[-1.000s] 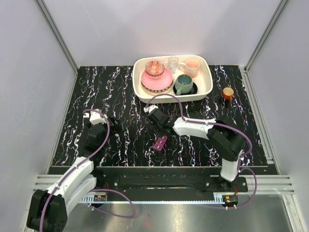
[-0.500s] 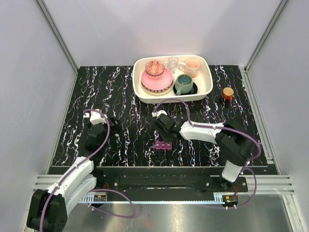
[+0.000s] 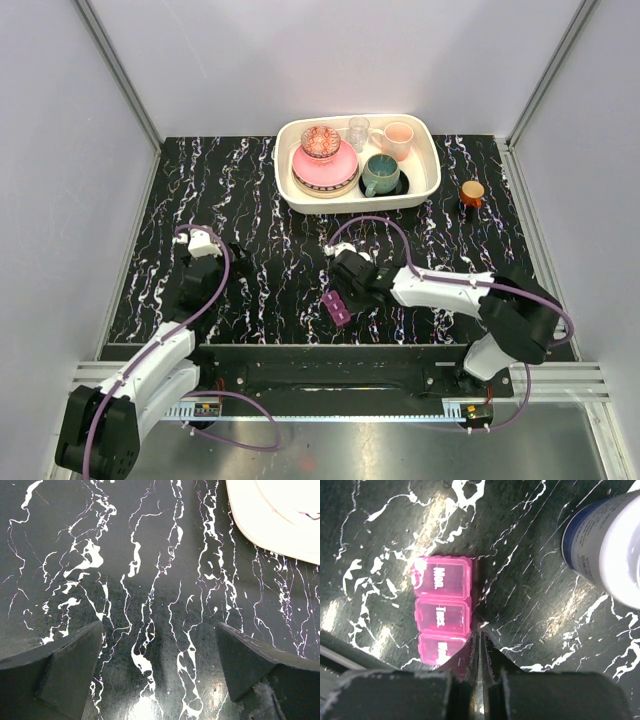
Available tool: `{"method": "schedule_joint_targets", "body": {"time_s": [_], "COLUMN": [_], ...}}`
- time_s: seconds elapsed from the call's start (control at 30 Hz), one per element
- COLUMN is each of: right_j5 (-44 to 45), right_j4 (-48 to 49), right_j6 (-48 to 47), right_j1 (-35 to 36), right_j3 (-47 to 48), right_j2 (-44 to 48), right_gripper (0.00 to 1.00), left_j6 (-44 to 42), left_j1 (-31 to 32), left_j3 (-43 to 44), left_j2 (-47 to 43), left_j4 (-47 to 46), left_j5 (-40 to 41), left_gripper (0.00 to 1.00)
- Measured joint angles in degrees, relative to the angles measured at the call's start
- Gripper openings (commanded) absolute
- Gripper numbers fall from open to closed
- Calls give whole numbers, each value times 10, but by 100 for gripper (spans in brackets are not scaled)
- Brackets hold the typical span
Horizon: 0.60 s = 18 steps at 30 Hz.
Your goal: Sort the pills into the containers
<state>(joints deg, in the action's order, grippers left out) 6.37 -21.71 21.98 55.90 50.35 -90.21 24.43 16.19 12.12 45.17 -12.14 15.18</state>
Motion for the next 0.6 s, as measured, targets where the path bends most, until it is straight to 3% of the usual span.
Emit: {"method": "schedule_joint_targets", "body": {"time_s": [0.13, 0.2, 0.27, 0.43, 0.6], "right_j5": [12, 23, 31, 41, 65], "right_j4": [-11, -17, -21, -25, -42], "right_j6": [18, 26, 27, 28, 46], "right_j1": [11, 12, 12, 31, 75], "right_j3": [-11, -18, -23, -13, 17], "right_j2": [36, 71, 108, 153, 92], "right_gripper": [49, 57, 73, 80, 80], "left_j6": [0, 0, 0, 0, 0], "left_j1": [0, 0, 0, 0, 0], "left_j3": [0, 0, 0, 0, 0], "left_j2": [1, 2, 3, 3, 3], "left_j4": [0, 0, 0, 0, 0], "left_j5": [0, 0, 0, 0, 0], "left_gripper": [99, 99, 99, 99, 99]}}
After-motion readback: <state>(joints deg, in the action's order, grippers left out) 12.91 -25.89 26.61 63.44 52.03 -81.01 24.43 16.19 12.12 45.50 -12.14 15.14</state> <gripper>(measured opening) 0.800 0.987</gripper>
